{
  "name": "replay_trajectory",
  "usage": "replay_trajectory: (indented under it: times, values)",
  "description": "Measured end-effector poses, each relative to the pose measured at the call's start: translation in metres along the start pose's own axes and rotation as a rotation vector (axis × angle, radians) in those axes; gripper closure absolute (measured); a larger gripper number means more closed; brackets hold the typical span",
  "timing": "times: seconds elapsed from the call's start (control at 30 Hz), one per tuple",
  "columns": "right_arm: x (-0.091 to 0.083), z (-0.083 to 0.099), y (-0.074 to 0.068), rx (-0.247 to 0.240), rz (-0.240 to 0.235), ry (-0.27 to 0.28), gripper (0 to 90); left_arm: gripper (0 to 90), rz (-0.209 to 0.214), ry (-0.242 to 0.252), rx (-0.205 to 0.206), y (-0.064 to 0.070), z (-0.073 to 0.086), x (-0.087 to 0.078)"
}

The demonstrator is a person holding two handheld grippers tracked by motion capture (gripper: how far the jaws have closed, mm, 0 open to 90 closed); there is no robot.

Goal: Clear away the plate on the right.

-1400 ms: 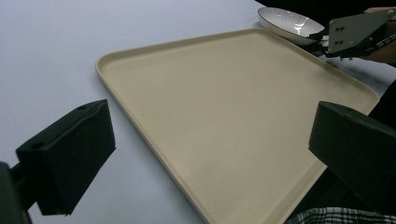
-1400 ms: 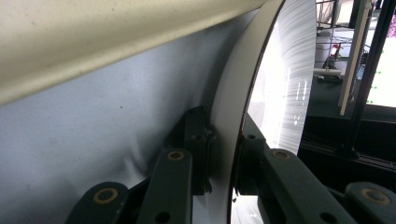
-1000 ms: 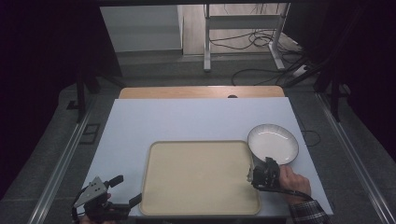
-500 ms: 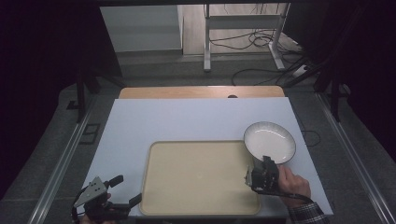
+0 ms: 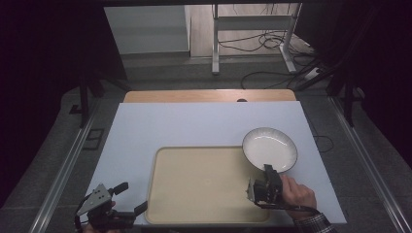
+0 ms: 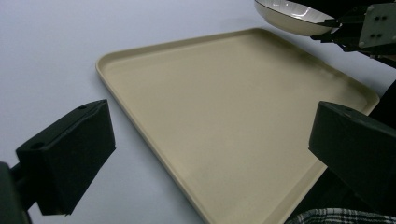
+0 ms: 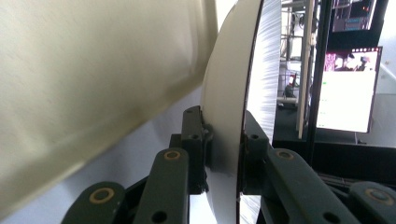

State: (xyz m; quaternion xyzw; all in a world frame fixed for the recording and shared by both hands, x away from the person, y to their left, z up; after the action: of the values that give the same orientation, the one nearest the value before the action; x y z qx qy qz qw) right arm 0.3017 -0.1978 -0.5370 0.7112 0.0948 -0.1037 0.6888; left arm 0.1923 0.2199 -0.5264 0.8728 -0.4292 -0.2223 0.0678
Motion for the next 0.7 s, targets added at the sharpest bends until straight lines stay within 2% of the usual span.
replay_trajectory:
  times: [0.07, 0.1, 0.23, 0.27, 0.3, 0.33, 0.37, 0.57, 0.7]
  values:
    - [-0.004, -0.003, 0.0, -0.006, -0.012, -0.001, 76.7, 0.0, 0.0, 0.0, -0.001, 0.0, 0.0, 0.0]
    - [-0.006, -0.005, 0.001, -0.018, 0.035, -0.011, 76.6, 0.0, 0.0, 0.0, -0.001, 0.0, 0.0, 0.0]
    - [-0.009, -0.01, 0.001, -0.019, 0.039, 0.005, 76.5, 0.0, 0.001, 0.0, -0.001, 0.0, 0.0, 0.0]
    - [-0.01, -0.014, 0.0, -0.011, 0.007, 0.035, 76.4, 0.0, 0.001, -0.001, -0.001, 0.0, 0.0, 0.0]
    - [-0.01, -0.014, 0.0, -0.011, 0.007, 0.035, 76.4, 0.0, 0.001, -0.001, -0.001, 0.0, 0.0, 0.0]
    - [-0.014, -0.018, 0.001, -0.023, 0.038, 0.032, 76.4, 0.0, 0.0, -0.001, -0.001, 0.0, 0.0, 0.0]
    - [-0.015, -0.019, 0.001, -0.025, 0.044, 0.035, 76.3, 0.0, 0.0, -0.001, -0.001, 0.0, 0.0, 0.0]
    - [-0.021, -0.03, -0.001, -0.024, 0.041, 0.072, 76.1, 0.0, 0.0, -0.001, -0.004, 0.0, 0.0, 0.0]
    - [-0.028, -0.041, -0.002, -0.017, 0.05, 0.124, 76.0, 0.0, 0.0, -0.002, -0.003, 0.0, 0.0, 0.0]
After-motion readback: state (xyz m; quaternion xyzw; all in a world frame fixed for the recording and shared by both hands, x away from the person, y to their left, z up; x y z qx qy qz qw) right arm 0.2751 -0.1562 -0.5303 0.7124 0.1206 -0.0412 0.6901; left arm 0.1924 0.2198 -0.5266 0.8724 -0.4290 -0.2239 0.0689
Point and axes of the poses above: each handheld gripper's, and its own axes: x roughly forward along the jaws, z roughly out of its underside, y roughly to its right, the point moved 5 cm from there along x, roughly forward along the jaws, and after that the axes turned 13 degrees about z, right-handed, at the moved point
